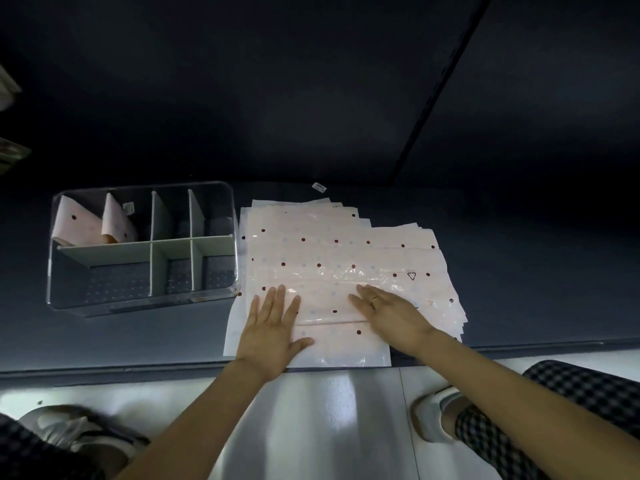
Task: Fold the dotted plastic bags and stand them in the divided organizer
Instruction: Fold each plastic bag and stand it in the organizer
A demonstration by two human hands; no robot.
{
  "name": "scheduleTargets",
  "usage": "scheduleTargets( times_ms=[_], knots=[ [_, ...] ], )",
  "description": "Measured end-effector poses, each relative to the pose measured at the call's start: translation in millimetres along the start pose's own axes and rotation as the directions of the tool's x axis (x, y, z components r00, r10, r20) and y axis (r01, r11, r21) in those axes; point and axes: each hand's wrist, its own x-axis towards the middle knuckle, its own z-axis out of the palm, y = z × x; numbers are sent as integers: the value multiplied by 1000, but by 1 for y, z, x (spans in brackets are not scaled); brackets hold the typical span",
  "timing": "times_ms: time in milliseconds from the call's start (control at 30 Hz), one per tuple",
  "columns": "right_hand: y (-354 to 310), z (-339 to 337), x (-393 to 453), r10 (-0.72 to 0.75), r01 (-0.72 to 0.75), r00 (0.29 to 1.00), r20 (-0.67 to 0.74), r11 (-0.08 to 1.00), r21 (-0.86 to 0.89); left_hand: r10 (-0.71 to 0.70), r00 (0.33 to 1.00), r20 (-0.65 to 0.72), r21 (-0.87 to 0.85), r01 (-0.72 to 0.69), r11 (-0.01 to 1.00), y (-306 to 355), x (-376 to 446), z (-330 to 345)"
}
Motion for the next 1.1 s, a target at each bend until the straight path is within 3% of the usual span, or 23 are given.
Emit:
scheduleTargets(
  times_ms=[200,267,333,367,400,467,533,633,733,833,900,967,1033,1100],
  knots=[
    [-9,-32,4,-8,-5,994,-110,993,-115,42,988,-150,-162,-66,985,37,9,-13],
    [-17,-39,0,-34,24,983,-182,998,-58,-40,971,-236,-230,-16,973,46,7,-17],
    [-17,-46,-4,11,34,964,-266,986,164,-131,954,-271,-375,21,927,48,4,-24],
    [-15,-52,-7,91,27,952,-291,925,378,-150,949,-278,-455,8,890,47,4,-28],
    [-13,-57,-8,188,30,940,-286,788,615,-152,946,-286,-536,-26,844,45,4,-35],
    [-8,-66,-8,300,73,931,-208,404,912,-133,941,-312,-667,-117,736,39,7,-52],
    [-6,-72,-5,309,70,942,-134,209,975,-96,930,-354,-688,-190,700,33,12,-70],
    [-8,-79,-2,358,165,919,-163,26,986,-48,907,-418,-650,-261,714,24,16,-90],
    [-8,-81,-1,407,264,892,-194,-122,957,-34,903,-429,-724,-321,610,23,18,-102],
    [-15,-74,2,401,268,885,-238,-20,963,4,907,-421,-744,-348,571,27,22,-103],
    [-18,-68,2,437,276,852,-288,92,957,19,879,-477,-666,-375,645,27,23,-98],
    [-17,-57,2,429,301,773,-467,400,866,17,788,-616,-483,-395,781,22,18,-87],
    [-17,-43,-1,206,310,687,-697,784,538,57,707,-705,-319,-388,864,13,10,-71],
    [-23,-24,-5,-19,324,688,-726,902,284,158,697,-699,-202,-404,892,8,-1,-50]
  ],
)
